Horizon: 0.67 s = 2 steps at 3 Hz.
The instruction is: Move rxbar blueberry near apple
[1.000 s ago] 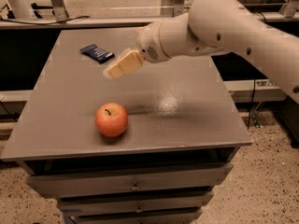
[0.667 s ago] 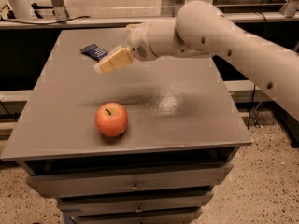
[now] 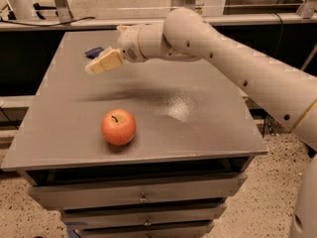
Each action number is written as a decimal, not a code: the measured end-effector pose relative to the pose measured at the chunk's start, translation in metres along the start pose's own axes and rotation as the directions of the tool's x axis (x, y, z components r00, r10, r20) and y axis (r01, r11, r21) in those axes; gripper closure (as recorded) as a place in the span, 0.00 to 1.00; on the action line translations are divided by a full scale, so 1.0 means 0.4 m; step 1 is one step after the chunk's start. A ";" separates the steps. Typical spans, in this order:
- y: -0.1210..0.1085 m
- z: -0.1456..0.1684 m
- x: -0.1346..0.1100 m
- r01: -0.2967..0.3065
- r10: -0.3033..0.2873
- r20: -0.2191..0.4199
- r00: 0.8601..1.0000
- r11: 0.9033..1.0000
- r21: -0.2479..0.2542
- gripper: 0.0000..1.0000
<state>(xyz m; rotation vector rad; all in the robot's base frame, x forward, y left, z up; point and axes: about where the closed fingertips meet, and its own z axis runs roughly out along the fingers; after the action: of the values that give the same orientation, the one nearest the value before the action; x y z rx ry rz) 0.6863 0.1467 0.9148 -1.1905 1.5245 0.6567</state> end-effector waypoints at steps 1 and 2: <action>-0.014 0.055 0.018 -0.002 0.002 -0.007 1.000 1.000 -0.013 0.00; -0.041 0.090 0.065 -0.018 0.018 -0.024 1.000 1.000 -0.005 0.00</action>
Offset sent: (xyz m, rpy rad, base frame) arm 0.0544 0.0109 -0.0591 -0.0275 0.0491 -0.0373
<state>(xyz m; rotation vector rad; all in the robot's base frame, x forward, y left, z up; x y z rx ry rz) 0.7166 0.1630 0.8822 -1.1938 1.5565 0.6613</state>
